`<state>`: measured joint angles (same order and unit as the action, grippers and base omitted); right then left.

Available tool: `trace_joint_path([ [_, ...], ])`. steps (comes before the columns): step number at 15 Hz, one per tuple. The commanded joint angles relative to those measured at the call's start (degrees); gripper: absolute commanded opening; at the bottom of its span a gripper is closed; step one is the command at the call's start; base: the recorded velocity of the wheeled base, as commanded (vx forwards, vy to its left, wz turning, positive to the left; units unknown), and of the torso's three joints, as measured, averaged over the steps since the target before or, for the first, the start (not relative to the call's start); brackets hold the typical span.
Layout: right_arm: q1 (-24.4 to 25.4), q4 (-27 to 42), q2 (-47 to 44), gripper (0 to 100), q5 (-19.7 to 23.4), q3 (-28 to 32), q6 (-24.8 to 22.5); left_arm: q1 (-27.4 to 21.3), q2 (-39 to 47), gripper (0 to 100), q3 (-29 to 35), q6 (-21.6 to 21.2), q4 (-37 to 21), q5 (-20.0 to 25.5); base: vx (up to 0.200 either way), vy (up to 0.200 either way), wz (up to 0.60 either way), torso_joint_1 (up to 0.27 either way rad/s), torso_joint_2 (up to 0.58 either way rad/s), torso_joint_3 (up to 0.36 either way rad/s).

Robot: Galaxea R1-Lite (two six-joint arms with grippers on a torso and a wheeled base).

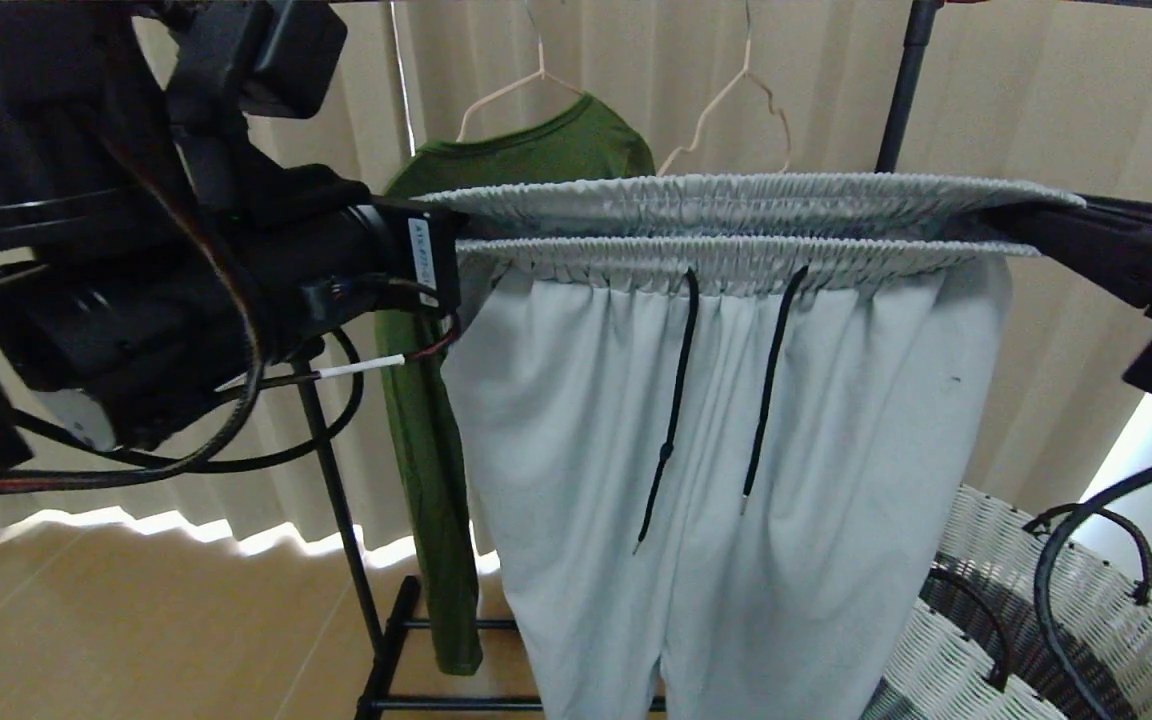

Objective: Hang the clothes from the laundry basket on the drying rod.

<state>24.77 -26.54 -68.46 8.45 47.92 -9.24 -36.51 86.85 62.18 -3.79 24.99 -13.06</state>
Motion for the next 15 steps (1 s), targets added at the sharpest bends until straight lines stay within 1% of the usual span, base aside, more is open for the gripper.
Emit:
trace_joint_path([
  [1, -1.8, -5.6, -7.6, 0, 0.0, 0.9, 0.1, -0.1, -9.1, 0, -2.5, -0.1, -6.0, 6.6, 0.000, 0.000, 0.00, 0.000, 0.00, 0.000],
  [2, -1.8, -7.6, -9.5, 0, 0.1, 1.6, 0.2, -0.1, -11.5, 0, -3.2, -0.1, -7.8, 10.6, 0.000, 0.000, 0.00, 0.000, 0.00, 0.000],
  [4, -1.8, -10.8, -13.3, 0, 0.2, 3.2, 0.9, -0.1, -15.9, 0, -6.5, -0.1, -8.0, 21.0, 0.000, 0.000, 0.00, 0.000, 0.00, 0.000],
  [5, -1.8, -12.5, -14.9, 0, 0.2, 3.9, 1.9, -0.1, -17.6, 0, -8.0, -0.1, -8.0, 25.2, 0.000, 0.000, 0.00, 0.000, 0.00, 0.000],
  [6, -1.8, -13.6, -16.1, 0, 0.1, 4.5, 2.6, -0.1, -18.5, 0, -9.3, -0.2, -7.9, 26.9, 0.000, 0.000, 0.00, 0.000, 0.00, 0.000],
  [8, -1.8, -15.1, -17.6, 0, 0.1, 5.0, 2.9, -0.7, -19.3, 0, -11.0, -0.7, -7.6, 27.1, 0.000, 0.000, 0.00, 0.000, 0.00, 0.000],
  [13, -1.8, -15.1, -17.3, 0, -0.1, 4.9, 2.8, -1.0, -19.5, 0, -11.6, -0.6, -7.5, 27.0, 0.000, 0.000, 0.00, 0.000, 0.00, 0.000],
  [14, -1.8, -15.1, -17.0, 0, -0.1, 5.0, 2.8, -0.8, -19.3, 0, -11.4, -0.7, -7.5, 26.8, 0.000, 0.000, 0.00, 0.000, 0.00, 0.000],
  [15, -1.8, -14.6, -15.8, 0, -1.1, 5.0, 2.7, -0.6, -18.7, 0, -10.7, -0.7, -7.6, 24.9, 0.000, 0.000, 0.00, 0.000, 0.00, 0.000],
])
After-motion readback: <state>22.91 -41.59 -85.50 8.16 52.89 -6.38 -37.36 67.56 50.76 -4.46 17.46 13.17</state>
